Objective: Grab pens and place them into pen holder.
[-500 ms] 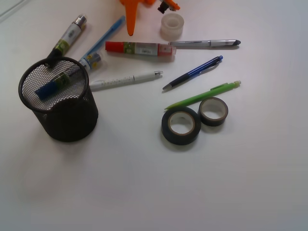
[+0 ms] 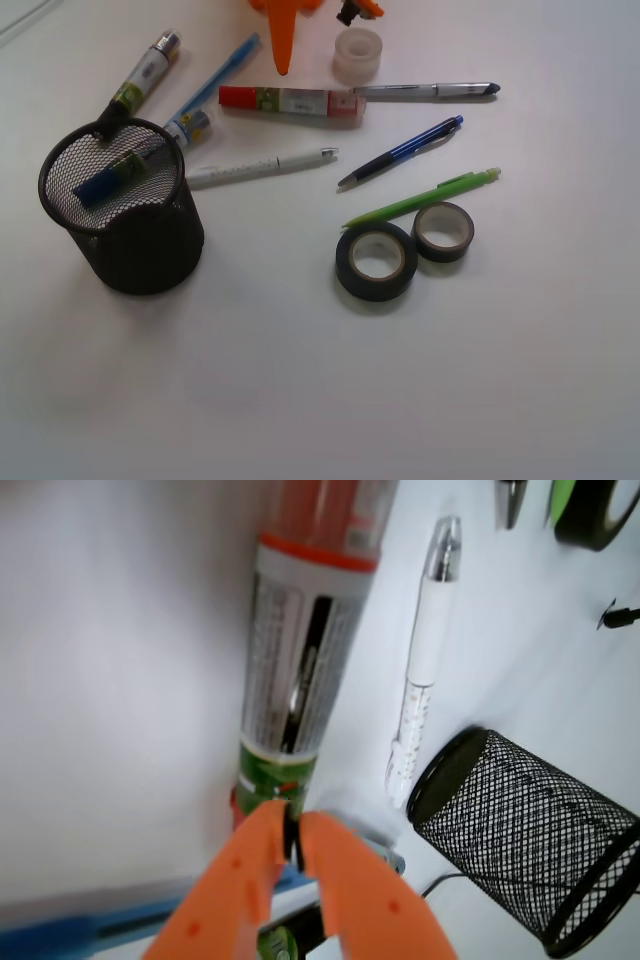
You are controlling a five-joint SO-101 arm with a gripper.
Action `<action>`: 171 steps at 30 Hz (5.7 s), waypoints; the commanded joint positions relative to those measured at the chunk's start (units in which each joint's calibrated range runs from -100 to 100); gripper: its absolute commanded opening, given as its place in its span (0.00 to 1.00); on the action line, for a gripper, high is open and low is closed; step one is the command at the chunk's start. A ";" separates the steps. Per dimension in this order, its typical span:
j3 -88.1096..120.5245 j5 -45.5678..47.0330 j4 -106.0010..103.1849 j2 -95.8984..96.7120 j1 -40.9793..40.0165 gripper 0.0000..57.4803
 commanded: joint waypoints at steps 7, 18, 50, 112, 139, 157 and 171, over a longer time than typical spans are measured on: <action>-5.11 -6.45 -8.76 5.91 1.01 0.01; -29.75 -29.55 -6.92 43.56 8.71 0.21; -28.66 -52.80 -4.82 64.30 18.06 0.31; -66.34 -54.41 -83.47 99.49 15.96 0.01; -58.19 -51.67 -16.46 61.92 3.18 0.41; -42.43 -57.34 -37.46 84.36 -3.18 0.41; -42.52 -57.34 -47.43 97.62 -2.95 0.39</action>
